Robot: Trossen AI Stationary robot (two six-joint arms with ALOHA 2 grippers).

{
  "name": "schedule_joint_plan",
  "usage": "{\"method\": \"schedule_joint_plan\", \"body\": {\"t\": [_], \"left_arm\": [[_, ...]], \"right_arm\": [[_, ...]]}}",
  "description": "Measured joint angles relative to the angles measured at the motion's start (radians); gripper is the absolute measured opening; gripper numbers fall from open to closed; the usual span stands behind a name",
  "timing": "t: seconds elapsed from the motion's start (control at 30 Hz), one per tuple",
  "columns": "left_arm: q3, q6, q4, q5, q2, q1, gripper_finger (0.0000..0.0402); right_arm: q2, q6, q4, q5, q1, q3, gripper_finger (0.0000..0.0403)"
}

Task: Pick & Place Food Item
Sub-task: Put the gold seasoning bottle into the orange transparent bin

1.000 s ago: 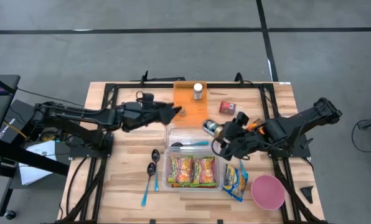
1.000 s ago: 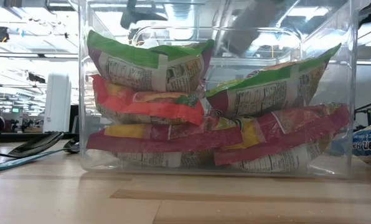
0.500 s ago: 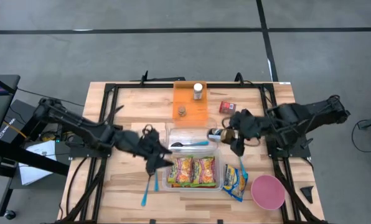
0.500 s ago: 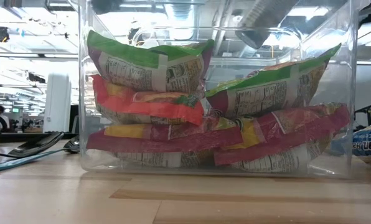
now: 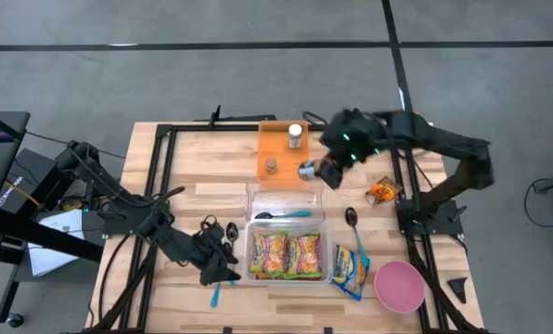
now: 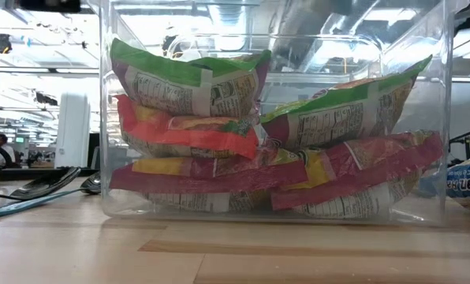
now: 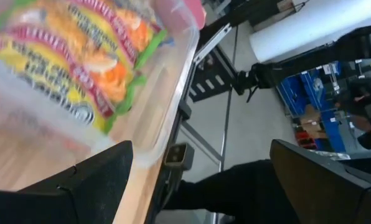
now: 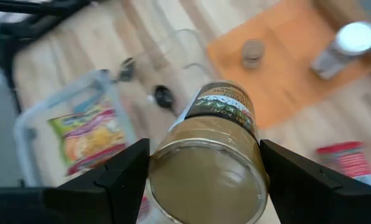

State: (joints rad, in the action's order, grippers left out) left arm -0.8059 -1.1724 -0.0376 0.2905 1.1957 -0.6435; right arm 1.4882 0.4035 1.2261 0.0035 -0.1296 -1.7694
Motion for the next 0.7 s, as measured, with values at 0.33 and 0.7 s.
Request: {"method": "schedule_joint_plan", "body": {"t": [0.33,0.7], "left_arm": [[0.036,-0.067,-0.005,0.002,0.0,-0.035,0.0373],[0.052,-0.097,-0.015,0.033,0.0,-0.074,0.0373]], "right_arm": [[0.376,-0.18,0.279,-0.126,-0.182,-0.478,0.0268],[0.546,-0.153,0.291,-0.204,-0.256,-0.526,0.0268]]}}
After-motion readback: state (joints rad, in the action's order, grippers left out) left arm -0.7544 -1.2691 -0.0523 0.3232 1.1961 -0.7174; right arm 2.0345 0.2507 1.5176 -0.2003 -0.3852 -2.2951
